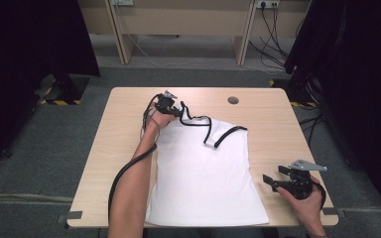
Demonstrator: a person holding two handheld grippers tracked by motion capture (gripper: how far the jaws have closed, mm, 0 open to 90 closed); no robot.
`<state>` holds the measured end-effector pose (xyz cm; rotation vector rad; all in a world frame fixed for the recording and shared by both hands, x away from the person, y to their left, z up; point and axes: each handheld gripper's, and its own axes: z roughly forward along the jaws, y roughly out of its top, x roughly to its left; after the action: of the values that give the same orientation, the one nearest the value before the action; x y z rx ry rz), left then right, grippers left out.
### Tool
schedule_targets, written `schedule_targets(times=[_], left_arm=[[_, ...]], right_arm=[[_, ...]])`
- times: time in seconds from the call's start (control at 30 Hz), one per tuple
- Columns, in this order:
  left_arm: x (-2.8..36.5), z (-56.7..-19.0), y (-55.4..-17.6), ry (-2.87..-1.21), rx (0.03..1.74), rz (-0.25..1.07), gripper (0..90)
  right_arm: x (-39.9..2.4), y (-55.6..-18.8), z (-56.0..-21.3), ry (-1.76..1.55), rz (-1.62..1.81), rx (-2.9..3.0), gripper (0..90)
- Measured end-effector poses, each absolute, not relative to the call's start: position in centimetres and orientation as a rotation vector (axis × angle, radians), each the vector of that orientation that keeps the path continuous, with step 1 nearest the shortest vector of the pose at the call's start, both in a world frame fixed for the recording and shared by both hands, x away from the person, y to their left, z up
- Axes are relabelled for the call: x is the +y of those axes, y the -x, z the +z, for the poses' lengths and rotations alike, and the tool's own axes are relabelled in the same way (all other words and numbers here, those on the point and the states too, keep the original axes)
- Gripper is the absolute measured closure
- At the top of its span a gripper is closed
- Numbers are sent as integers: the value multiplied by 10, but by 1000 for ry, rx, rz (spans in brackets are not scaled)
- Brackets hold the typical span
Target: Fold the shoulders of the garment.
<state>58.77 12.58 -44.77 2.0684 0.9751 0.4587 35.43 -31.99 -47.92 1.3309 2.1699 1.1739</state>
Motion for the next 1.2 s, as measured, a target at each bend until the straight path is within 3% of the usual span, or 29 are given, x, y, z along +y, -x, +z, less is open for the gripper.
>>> schedule_targets(times=[0.47, 0.7, 1.2], left_arm=[[119, -457, -523, -2057, 888, 588, 827], [113, -472, -496, -2108, 845, 543, 806], [121, -467, -439, -2167, 717, 429, 614]], right_arm=[[-319, -354, -479, -1325, 1167, 2170, 196], [-319, -354, -479, -1326, 1166, 2171, 196], [-320, -356, -479, -1332, 1163, 2173, 193]])
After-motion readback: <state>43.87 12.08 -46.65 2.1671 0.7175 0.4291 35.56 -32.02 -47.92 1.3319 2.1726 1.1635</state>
